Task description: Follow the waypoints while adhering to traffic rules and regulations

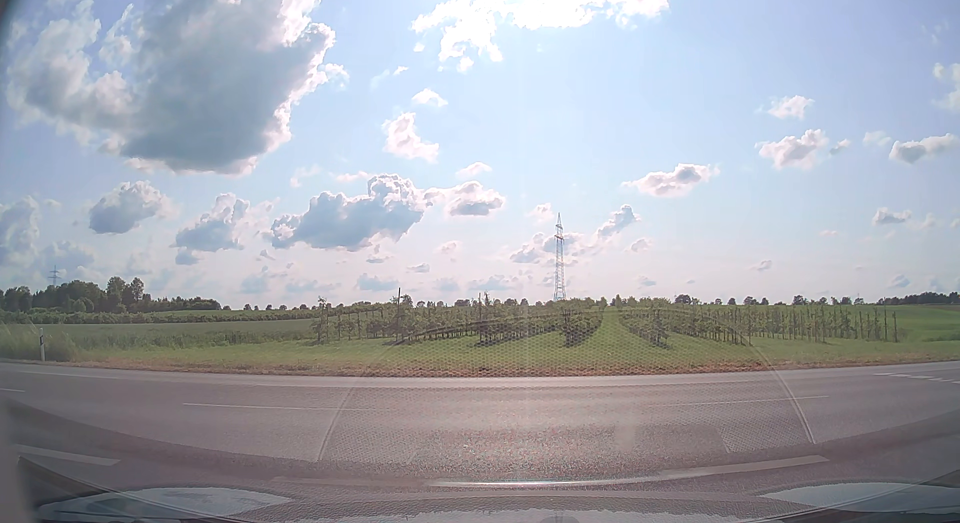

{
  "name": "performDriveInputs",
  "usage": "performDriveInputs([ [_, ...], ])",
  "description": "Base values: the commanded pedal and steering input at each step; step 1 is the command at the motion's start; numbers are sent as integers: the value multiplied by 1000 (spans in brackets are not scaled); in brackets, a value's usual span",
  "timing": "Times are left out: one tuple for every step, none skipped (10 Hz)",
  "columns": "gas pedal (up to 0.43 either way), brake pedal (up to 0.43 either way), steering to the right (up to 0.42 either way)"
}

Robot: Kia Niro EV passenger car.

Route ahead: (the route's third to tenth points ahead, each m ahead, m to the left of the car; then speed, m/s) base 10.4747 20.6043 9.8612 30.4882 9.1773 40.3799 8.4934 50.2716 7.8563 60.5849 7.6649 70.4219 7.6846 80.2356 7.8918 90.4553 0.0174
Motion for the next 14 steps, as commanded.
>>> performDriveInputs([
  [0,470,0],
  [0,463,1],
  [0,463,1],
  [0,470,1],
  [0,463,1],
  [0,463,0],
  [0,470,0],
  [0,463,0],
  [0,463,1],
  [0,463,0],
  [0,463,0],
  [0,463,0],
  [0,463,0],
  [0,463,0],
])
